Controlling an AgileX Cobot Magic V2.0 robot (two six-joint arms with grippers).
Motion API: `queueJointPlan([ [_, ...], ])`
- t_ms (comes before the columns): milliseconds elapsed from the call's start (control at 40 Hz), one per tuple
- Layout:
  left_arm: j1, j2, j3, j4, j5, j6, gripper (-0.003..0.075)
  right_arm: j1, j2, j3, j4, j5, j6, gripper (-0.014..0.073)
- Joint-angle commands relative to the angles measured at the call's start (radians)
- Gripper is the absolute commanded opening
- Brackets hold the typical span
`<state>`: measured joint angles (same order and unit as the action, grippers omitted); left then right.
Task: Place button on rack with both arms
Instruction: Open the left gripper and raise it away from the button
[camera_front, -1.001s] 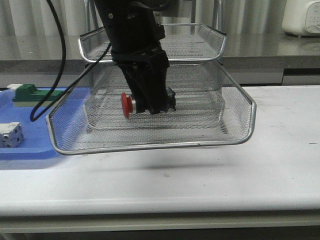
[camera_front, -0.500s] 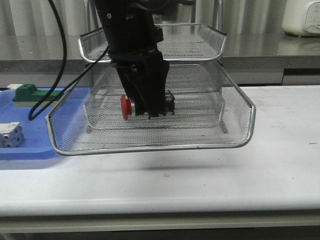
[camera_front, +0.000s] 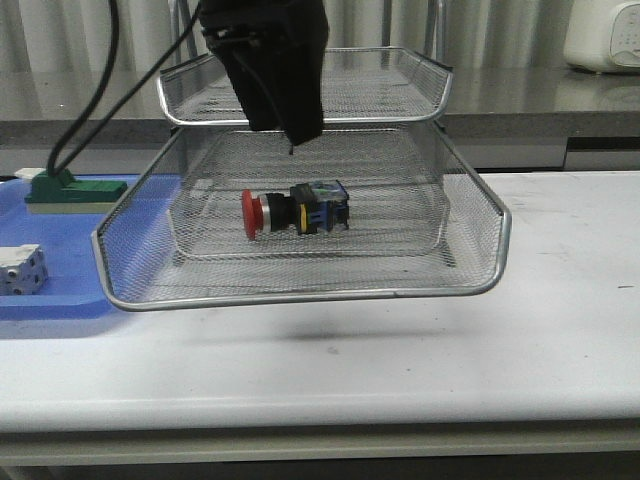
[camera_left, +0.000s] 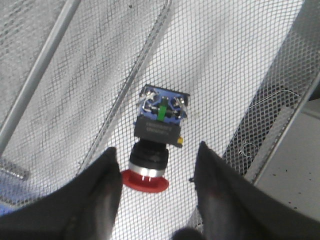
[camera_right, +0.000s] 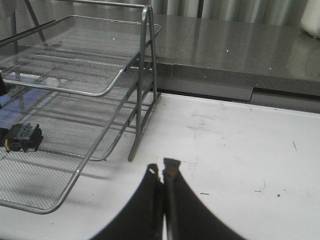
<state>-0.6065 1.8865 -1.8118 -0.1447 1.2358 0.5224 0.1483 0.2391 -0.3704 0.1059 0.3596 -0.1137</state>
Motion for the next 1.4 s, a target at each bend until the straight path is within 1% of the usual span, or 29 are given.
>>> queueJointPlan([
  [0,-0.003,-0.124,0.032,0.019,0.056,-0.034,0.0146,-0.002,0.009,-0.026,0.004,-0.086,-0.001,-0.006],
  [75,0.01,-0.175,0.101,0.034,0.056,-0.051,0.0062,-0.002,0.009,-0.026,0.004,-0.086,-0.001,-0.006],
  [175,0.04,-0.236,0.2,0.034,0.056,-0.064,-0.0018,-0.002,0.009,-0.026,0.004,-0.086,-0.001,-0.006],
  [275,0.087,-0.307,0.298,0.034,0.054,-0.096,-0.0019,-0.002,0.009,-0.026,0.004,-0.086,-0.001,-0.006],
  [375,0.142,-0.373,0.392,0.034,0.016,-0.152,-0.0019,-0.002,0.009,-0.026,0.004,-0.086,-0.001,-0.006],
  [575,0.274,-0.565,0.6,0.034,-0.166,-0.273,-0.0019,-0.002,0.009,-0.026,0.004,-0.086,-0.001,-0.006],
  [776,0.352,-0.768,0.818,0.034,-0.354,-0.305,-0.0019,-0.002,0.009,-0.026,0.004,-0.086,-0.001,-0.006],
  [901,0.377,-0.904,0.953,0.034,-0.478,-0.314,-0.0019,-0.002,0.009,-0.026,0.004,-0.086,-0.001,-0.006],
  [1126,0.377,-1.18,1.199,0.034,-0.715,-0.314,-0.0019,-0.002,0.009,-0.026,0.004,-0.086,-0.001,-0.006],
  [1226,0.377,-1.318,1.282,0.032,-0.778,-0.314,-0.0019,-0.002,0.009,-0.026,0.004,-0.086,-0.001,-0.006],
  [1376,0.377,-1.501,1.348,0.031,-0.843,-0.314,-0.0019,-0.002,0.009,-0.026,0.004,-0.086,-0.001,-0.006],
])
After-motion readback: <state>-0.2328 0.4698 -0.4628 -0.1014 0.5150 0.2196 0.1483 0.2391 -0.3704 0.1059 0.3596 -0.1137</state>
